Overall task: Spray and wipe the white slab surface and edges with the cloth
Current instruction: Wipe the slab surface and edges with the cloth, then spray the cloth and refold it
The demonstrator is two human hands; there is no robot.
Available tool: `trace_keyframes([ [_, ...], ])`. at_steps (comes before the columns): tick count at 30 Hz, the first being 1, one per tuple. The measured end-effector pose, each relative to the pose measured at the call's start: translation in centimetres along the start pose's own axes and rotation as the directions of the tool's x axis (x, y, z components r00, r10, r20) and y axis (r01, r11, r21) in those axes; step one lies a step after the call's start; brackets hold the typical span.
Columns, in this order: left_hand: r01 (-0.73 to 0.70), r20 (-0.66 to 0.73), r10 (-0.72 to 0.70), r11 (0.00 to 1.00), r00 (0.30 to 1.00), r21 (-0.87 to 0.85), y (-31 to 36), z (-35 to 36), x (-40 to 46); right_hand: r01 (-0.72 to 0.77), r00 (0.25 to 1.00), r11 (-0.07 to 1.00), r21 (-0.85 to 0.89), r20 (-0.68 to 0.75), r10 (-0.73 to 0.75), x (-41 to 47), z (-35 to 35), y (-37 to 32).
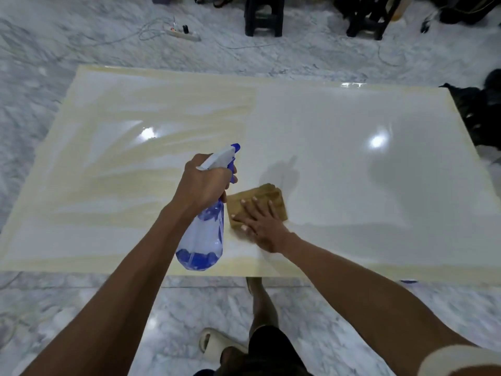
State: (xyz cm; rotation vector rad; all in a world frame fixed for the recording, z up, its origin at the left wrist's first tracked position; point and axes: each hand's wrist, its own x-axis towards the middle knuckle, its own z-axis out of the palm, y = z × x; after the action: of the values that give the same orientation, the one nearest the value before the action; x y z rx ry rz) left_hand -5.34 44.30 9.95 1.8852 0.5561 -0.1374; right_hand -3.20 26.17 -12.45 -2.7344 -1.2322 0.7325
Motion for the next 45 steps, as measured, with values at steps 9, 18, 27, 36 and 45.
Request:
trace_keyframes([
  [9, 0.035, 0.009, -0.035, 0.999, 0.999, -0.02, -2.3, -2.0, -9.1, -0.099, 0.98, 0.974, 0.203, 0.189, 0.06, -7.3, -1.2, -4.8],
  [18, -0.046, -0.027, 0.045, 0.998, 0.999, -0.031, 0.6, -5.9, -12.4, 0.043, 0.945, -0.113, 0.993, -0.004, 0.328, -8.5, -17.7, -5.8],
  [27, -0.063, -0.03, 0.066, 0.994, 0.997, 0.092, 2.7, -8.0, -15.1, 0.258, 0.95, -0.492, 0.832, -0.125, 0.287, -7.5, -21.9, -10.6],
  [36, -0.022, -0.12, 0.028, 0.999, 0.992, 0.049, 1.5, -9.0, -13.2, 0.225, 0.965, -0.515, 0.827, -0.117, 0.234, -5.8, -21.9, -12.2],
  [45, 0.024, -0.139, -0.017, 0.999, 0.99, 0.048, 2.9, -9.3, -3.7, 0.172, 0.968, -0.516, 0.839, -0.046, 0.247, 2.0, -23.3, -8.8],
])
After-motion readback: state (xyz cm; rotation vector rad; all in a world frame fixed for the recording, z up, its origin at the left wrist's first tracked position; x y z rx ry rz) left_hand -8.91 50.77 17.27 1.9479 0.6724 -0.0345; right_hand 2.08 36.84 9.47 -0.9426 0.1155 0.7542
